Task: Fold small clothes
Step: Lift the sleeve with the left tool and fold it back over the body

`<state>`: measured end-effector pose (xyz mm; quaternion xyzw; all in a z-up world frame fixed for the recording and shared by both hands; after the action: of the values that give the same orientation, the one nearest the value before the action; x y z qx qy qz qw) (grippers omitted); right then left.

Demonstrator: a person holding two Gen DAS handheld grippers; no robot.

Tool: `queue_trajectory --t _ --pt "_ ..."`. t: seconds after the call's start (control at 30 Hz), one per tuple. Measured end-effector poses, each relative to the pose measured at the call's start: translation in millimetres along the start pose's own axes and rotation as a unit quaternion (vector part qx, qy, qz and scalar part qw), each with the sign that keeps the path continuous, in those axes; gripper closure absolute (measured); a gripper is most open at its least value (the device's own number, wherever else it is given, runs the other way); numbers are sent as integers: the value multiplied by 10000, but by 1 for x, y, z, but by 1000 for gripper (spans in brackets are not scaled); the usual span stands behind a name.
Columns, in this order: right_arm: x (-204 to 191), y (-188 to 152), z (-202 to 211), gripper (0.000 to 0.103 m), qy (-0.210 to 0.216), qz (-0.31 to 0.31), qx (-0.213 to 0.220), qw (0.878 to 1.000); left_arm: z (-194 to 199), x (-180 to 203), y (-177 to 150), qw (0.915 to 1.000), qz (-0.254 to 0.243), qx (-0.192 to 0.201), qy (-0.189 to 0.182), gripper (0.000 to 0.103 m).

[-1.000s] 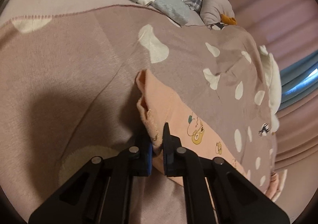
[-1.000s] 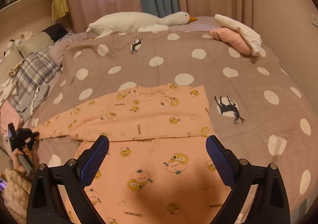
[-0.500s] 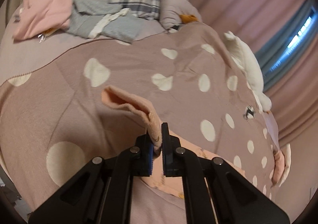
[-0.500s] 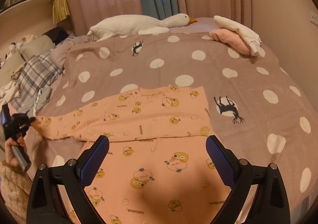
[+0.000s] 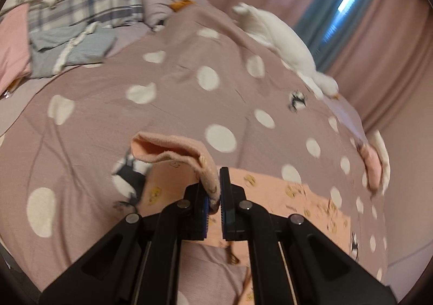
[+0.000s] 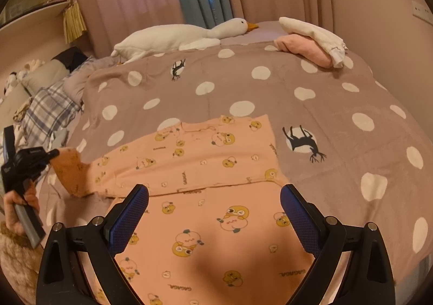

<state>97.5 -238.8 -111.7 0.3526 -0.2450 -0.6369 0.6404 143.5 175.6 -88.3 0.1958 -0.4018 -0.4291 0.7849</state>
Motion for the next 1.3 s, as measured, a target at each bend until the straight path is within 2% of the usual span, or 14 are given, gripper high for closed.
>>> queue_trajectory --t 0.13,0.3,0.43,0.63,0.73,0.87,1.03,1.2,1.3 --pt "0 0 -2 6 45 -3 -10 10000 -18 24 -18 9988 -340 -306 -147 97" --pt "0 0 -10 6 211 -104 -93 9997 -45 37 -46 9946 -460 -839 -394 97" --pt "-2 -2 -16 6 266 -96 -175 9994 -68 42 -70 9904 -559 -1212 -366 97" --pt "-9 -2 -26 6 427 -70 -320 9986 -86 40 -89 9869 -636 -1455 -270 97" --pt "-17 -2 -32 6 491 7 -379 9981 -90 37 -94 9855 -632 -1546 -308 95" --pt "-27 -2 -37 6 567 120 -440 9973 -87 35 -94 9841 -565 -1606 -503 84" --pt "-33 -2 -37 6 597 211 -438 9970 -70 41 -83 9849 -407 -1439 -871 73" --pt "-31 -3 -37 6 579 169 -444 9972 -59 54 -76 9841 -676 -1315 -983 70" --pt "-29 -3 -36 6 555 141 -425 9975 -56 61 -76 9818 -708 -1329 -1160 60"
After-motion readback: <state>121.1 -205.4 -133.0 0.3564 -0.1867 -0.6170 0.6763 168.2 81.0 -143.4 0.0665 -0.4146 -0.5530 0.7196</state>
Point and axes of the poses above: each gripper's, at about its wrist camera, not at the fingertips, and z roughly against the way its jaws point, x to its right, y to its top, the point moved 3 cm from there along -z, roughly the way its jaws point, and after that the axes turned 6 degrees about -y, right-handed, at the moved point
